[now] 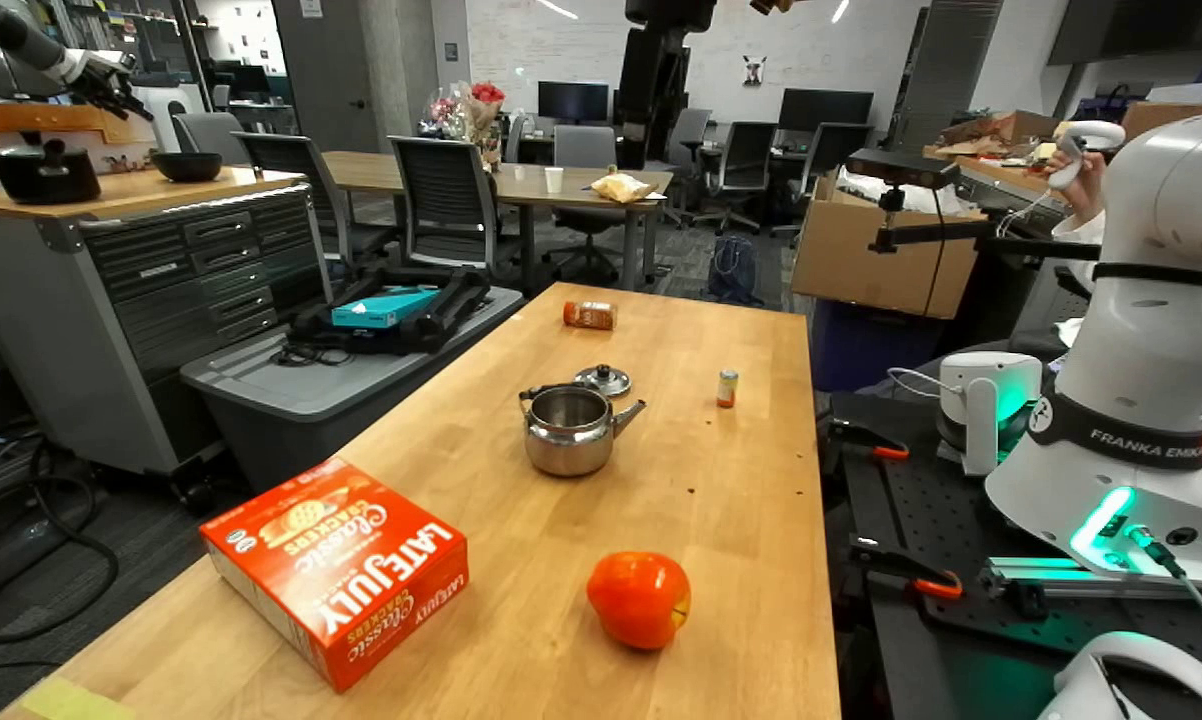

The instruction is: Pick the lid and put it on the tea pot

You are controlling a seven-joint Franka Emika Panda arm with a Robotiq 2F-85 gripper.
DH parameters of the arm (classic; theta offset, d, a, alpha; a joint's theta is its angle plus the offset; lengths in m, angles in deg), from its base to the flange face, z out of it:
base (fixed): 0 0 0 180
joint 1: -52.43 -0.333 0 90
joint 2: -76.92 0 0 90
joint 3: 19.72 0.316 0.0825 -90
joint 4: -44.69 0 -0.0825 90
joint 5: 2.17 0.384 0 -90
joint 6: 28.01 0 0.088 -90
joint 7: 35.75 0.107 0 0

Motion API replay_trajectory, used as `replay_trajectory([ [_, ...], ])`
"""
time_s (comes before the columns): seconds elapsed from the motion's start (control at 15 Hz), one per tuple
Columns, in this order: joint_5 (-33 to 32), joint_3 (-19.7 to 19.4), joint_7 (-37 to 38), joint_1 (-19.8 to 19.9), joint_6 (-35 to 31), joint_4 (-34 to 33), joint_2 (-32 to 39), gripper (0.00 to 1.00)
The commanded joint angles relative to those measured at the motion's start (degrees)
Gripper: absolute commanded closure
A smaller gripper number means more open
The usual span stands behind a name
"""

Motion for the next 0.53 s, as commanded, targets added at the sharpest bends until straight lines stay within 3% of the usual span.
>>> replay_trajectory([
  [0.0,0.8,-0.7,0.5,0.3,1.0,-4.0,4.3,0.0],
  [0.47,1.6,-2.9,4.2,1.8,1.8,-11.6,14.8,0.0],
])
